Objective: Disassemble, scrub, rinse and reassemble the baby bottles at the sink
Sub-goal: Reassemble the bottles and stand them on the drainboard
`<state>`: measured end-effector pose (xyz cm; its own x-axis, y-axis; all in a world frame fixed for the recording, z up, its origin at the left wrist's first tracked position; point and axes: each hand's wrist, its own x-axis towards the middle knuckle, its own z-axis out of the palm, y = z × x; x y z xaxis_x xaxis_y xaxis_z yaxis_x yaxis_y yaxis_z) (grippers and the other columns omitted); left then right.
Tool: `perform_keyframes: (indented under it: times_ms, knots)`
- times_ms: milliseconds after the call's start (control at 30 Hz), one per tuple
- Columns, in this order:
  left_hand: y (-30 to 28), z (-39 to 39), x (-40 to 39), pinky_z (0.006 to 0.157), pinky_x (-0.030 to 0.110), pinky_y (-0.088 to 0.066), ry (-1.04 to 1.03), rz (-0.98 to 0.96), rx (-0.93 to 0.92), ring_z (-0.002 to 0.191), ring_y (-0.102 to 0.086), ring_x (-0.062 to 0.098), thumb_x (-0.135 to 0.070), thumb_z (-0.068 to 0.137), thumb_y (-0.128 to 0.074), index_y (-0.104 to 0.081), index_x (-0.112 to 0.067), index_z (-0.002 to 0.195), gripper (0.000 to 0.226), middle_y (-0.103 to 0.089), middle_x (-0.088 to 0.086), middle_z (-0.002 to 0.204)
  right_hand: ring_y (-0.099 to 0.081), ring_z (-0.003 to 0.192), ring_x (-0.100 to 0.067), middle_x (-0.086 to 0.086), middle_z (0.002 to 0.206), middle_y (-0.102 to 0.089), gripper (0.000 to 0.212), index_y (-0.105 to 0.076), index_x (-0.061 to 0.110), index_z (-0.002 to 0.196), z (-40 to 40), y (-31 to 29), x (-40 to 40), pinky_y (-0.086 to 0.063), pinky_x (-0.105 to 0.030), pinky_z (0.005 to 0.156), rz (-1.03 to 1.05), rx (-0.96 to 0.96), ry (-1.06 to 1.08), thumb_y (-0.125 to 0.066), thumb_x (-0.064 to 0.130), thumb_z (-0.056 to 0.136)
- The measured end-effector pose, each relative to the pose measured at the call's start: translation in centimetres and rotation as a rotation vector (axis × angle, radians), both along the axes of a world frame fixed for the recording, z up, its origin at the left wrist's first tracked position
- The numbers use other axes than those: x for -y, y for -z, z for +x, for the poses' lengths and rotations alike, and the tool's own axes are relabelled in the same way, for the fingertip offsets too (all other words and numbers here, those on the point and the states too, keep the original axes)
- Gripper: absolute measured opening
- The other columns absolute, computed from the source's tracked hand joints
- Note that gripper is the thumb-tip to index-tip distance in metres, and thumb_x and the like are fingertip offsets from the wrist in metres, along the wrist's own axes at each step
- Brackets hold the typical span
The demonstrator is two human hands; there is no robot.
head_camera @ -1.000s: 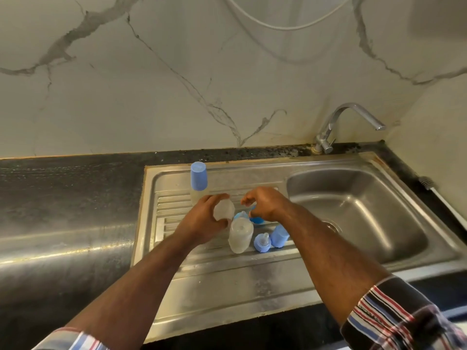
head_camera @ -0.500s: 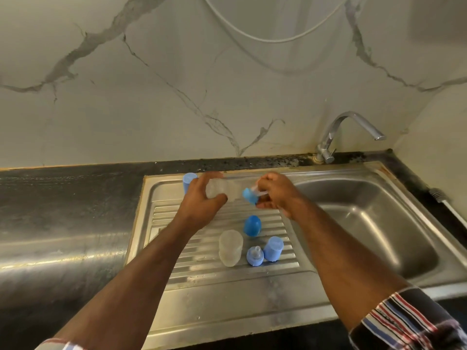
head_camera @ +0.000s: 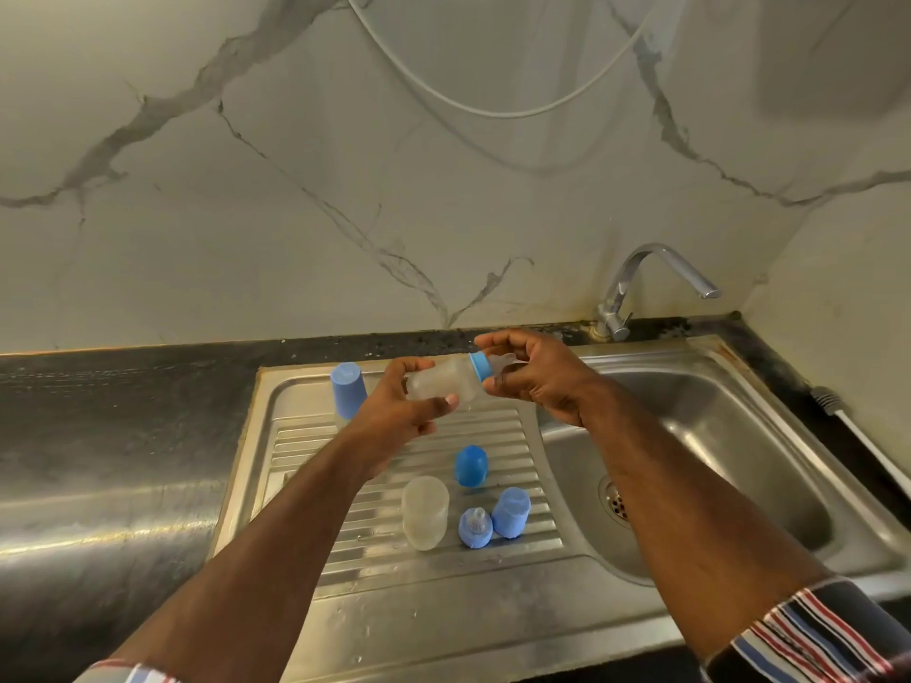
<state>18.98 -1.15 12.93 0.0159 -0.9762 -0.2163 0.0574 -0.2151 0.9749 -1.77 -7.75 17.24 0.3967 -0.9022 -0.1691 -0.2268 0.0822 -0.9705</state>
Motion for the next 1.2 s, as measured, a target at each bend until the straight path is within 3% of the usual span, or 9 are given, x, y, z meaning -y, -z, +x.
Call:
perform_keyframes:
  times_ms: [100,233,367,533,833,967,1067,1133,1200]
  knots:
    - [0.0,-0.3,0.5,0.084,0.04,-0.06,0.055,-0.114,0.236,0.103,-0.064,0.02,-0.016,0.082,-0.084,-0.055,-0.039,0.113,0.048,-0.062,0.0,0.115,-0.068,0.093,-0.013,0.0,0.11,-0.068,0.053,-0.07,0.019,0.12,-0.1,-0.7,0.1,-0.059,-0.026,0.082,-0.138,-0.163,-0.08,-0.08,-0.007,0.076]
    - [0.3,-0.5,0.7,0.088,0.041,-0.061,0.04,-0.14,0.326,0.103,-0.065,0.019,-0.02,0.08,-0.086,-0.055,-0.037,0.121,0.054,-0.064,-0.004,0.112,-0.065,0.087,-0.005,0.007,0.112,-0.067,0.053,-0.07,0.021,0.12,0.2,-1.4,0.3,-0.054,-0.017,0.073,-0.221,-0.305,-0.132,-0.081,-0.004,0.075]
    - [0.5,-0.1,0.6,0.086,0.045,-0.061,0.063,-0.099,0.2,0.099,-0.067,0.021,-0.015,0.083,-0.083,-0.058,-0.033,0.118,0.047,-0.065,0.003,0.111,-0.066,0.095,-0.012,0.01,0.112,-0.068,0.054,-0.072,0.025,0.115,0.4,-1.3,0.6,-0.055,-0.025,0.082,-0.263,-0.345,-0.14,-0.081,-0.006,0.072]
    - [0.5,0.0,0.2,0.078,0.03,-0.062,0.067,-0.099,0.242,0.099,-0.066,0.02,-0.017,0.085,-0.081,-0.055,-0.031,0.123,0.048,-0.064,-0.002,0.111,-0.061,0.102,-0.009,0.013,0.112,-0.067,0.051,-0.074,0.024,0.114,0.9,-1.5,0.7,-0.053,-0.03,0.089,-0.271,-0.384,-0.17,-0.082,-0.004,0.072]
    - [-0.4,0.6,-0.4,0.083,0.035,-0.061,0.097,-0.058,0.072,0.101,-0.066,0.021,-0.012,0.09,-0.075,-0.058,-0.033,0.113,0.035,-0.065,0.004,0.111,-0.062,0.111,-0.013,0.007,0.114,-0.069,0.052,-0.076,0.023,0.107,1.2,-1.6,1.0,-0.054,-0.037,0.096,-0.324,-0.334,-0.195,-0.08,-0.01,0.068]
    - [-0.3,0.5,-0.7,0.082,0.033,-0.06,0.073,-0.117,0.189,0.099,-0.064,0.016,-0.011,0.087,-0.078,-0.055,-0.031,0.122,0.046,-0.062,-0.003,0.11,-0.067,0.095,-0.013,0.001,0.107,-0.07,0.044,-0.073,0.017,0.114,1.0,-2.0,1.0,-0.059,-0.028,0.082,-0.202,-0.321,-0.226,-0.082,0.001,0.075]
    - [-0.1,0.4,-0.5,0.085,0.033,-0.059,0.04,-0.202,0.269,0.099,-0.062,0.01,-0.013,0.085,-0.081,-0.054,-0.033,0.123,0.051,-0.061,-0.011,0.11,-0.071,0.078,-0.017,-0.006,0.093,-0.074,0.022,-0.074,0.014,0.102,1.6,-2.2,0.7,-0.06,-0.028,0.071,-0.116,-0.31,-0.157,-0.078,0.027,0.085]
    - [-0.2,0.4,-0.3,0.085,0.032,-0.061,0.032,-0.205,0.235,0.101,-0.063,0.012,-0.014,0.084,-0.082,-0.055,-0.033,0.124,0.052,-0.061,-0.01,0.112,-0.064,0.06,-0.017,-0.007,0.076,-0.074,0.042,-0.071,0.013,0.086,2.1,-2.2,0.7,-0.054,-0.025,0.055,-0.155,-0.41,-0.075,-0.069,0.054,0.085]
    - [-0.3,0.4,-0.2,0.081,0.03,-0.061,0.028,-0.185,0.177,0.099,-0.063,0.013,-0.012,0.085,-0.08,-0.055,-0.032,0.125,0.051,-0.06,-0.008,0.112,-0.067,0.064,-0.018,-0.007,0.08,-0.074,0.061,-0.07,0.013,0.089,2.2,-2.4,0.6,-0.053,-0.026,0.053,-0.134,-0.47,-0.056,-0.059,0.072,0.077]
